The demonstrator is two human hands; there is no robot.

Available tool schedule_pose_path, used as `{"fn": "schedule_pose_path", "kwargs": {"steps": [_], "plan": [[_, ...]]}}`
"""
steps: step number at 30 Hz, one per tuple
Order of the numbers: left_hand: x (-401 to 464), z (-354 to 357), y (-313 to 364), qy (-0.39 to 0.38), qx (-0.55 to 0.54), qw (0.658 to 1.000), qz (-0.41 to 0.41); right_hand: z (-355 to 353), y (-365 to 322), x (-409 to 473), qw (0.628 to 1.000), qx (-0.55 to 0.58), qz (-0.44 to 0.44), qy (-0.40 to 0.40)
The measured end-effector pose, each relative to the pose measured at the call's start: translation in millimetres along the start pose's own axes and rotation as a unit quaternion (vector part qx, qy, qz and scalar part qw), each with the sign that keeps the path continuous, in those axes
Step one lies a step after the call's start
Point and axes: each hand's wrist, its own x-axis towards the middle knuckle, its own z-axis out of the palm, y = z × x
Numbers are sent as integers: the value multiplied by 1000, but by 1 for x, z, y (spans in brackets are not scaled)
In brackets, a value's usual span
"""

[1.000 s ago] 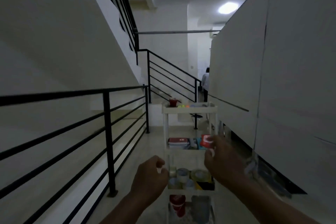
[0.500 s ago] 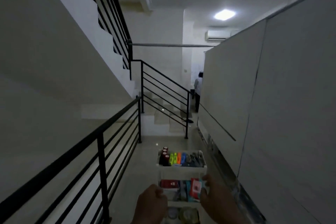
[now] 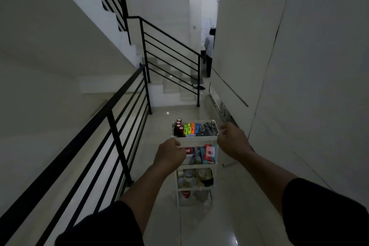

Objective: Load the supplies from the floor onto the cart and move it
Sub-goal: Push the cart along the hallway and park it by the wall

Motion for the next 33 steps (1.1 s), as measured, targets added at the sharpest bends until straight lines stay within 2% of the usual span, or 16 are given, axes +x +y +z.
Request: {"fn": "schedule_pose_path", "kwargs": {"steps": [5,10,21,27,33], "plan": [[74,30,-3,-11,0,1000,-9,35,26,65,1000,-1,16,-6],[150,57,-19,-24,19,998,-57,73,64,135,997,11,44,-58],[293,111,-107,-60,39,984,-160,169,141,238,982,-2,160,-97],[351,136,-148,-24,-10,971,-236,204,167,275,977,-57,186,-81],[397,163,-170,-44,-49,961,-267,231,186,310,973,-62,203,-91]]}}
